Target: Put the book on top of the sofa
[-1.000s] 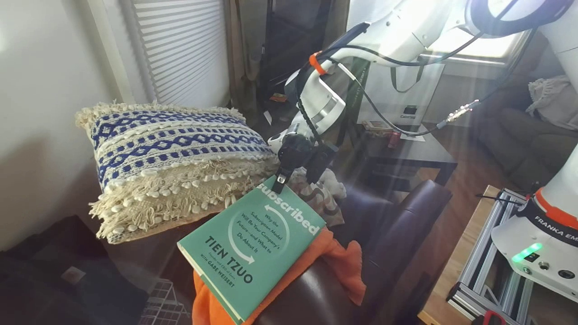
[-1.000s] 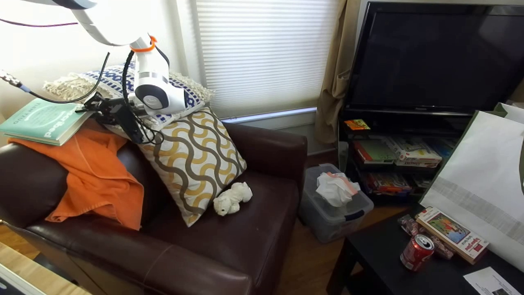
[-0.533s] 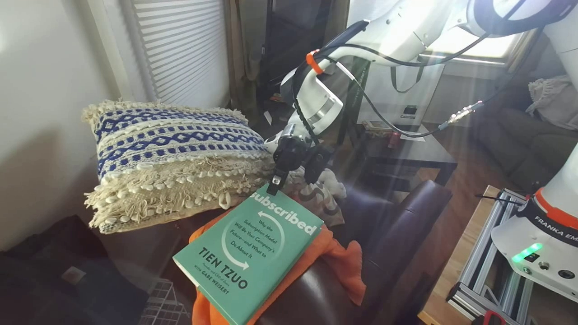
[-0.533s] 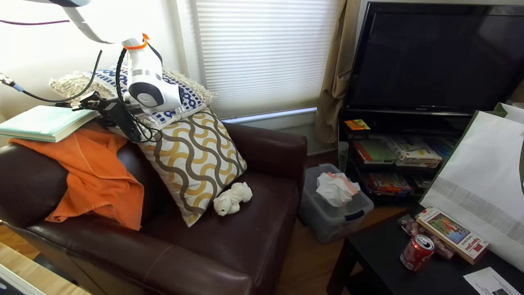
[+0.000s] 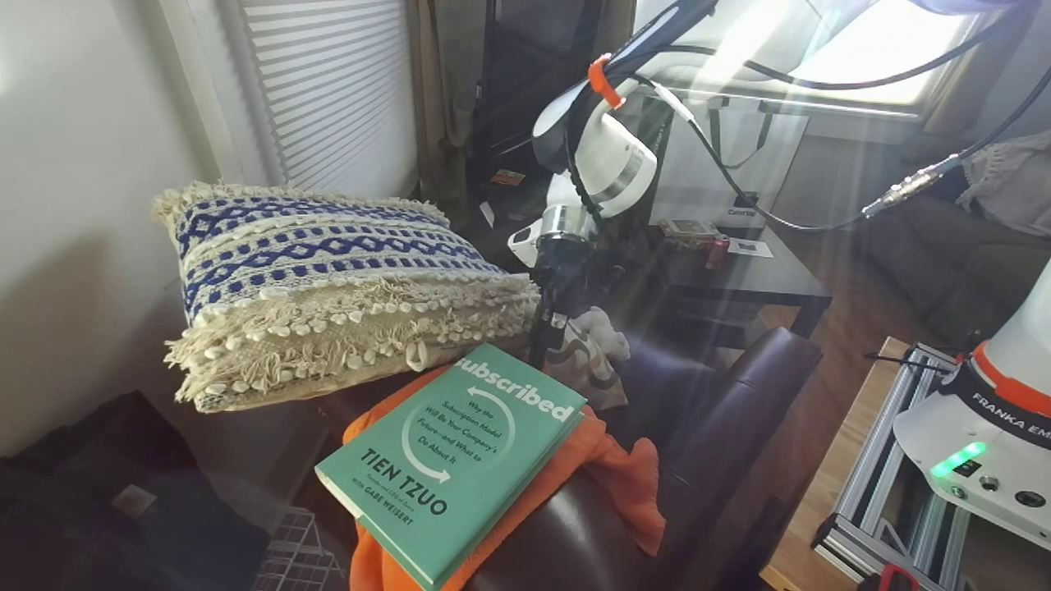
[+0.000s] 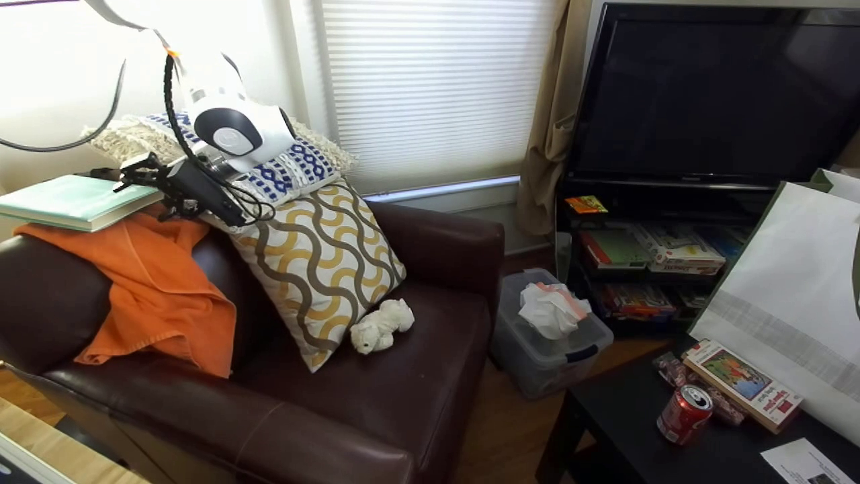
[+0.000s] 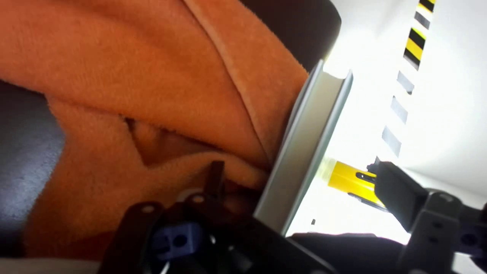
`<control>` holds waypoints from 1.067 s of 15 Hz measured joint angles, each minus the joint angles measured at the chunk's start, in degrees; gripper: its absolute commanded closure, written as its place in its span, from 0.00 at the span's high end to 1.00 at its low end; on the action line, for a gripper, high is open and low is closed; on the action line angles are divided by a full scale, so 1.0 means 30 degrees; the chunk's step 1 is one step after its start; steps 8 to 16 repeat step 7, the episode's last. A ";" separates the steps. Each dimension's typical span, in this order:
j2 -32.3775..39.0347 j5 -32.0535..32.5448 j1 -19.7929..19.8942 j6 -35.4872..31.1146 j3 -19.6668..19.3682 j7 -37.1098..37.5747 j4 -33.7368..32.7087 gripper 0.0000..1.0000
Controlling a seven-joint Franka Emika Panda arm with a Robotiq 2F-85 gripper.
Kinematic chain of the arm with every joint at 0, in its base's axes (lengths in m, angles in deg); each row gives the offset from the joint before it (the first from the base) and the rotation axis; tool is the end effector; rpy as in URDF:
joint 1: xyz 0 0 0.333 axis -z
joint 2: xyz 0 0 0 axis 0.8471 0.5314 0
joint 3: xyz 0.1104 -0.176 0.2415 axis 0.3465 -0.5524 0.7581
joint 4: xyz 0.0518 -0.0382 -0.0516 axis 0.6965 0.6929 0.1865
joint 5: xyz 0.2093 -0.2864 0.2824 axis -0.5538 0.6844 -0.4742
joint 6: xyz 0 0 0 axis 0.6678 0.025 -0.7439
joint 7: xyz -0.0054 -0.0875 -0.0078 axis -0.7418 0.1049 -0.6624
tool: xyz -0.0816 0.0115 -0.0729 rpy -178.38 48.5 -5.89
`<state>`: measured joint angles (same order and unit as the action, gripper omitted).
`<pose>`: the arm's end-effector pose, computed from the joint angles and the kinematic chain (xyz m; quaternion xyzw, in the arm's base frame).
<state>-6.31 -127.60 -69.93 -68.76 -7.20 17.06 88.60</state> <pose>0.5397 0.2887 0.1256 -0.7666 -0.3676 0.0993 0.5170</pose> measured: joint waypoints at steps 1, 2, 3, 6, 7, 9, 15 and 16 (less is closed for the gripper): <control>-0.0840 0.0518 -0.0017 -0.0496 -0.0002 0.0033 0.0886 1.00; -0.1768 0.0981 -0.0087 -0.1059 0.0014 0.0066 0.1837 1.00; -0.2738 0.1335 -0.0181 -0.1676 0.0078 0.0118 0.2783 1.00; -0.5867 0.1731 -0.0530 -0.4174 0.0707 0.0247 0.5605 1.00; -0.6924 0.1710 -0.0659 -0.5171 0.1021 0.0259 0.6515 1.00; -0.6924 0.1710 -0.0659 -0.5171 0.1021 0.0259 0.6515 1.00; -0.6924 0.1710 -0.0659 -0.5171 0.1021 0.0259 0.6515 1.00; -0.6924 0.1710 -0.0659 -0.5171 0.1021 0.0259 0.6515 1.00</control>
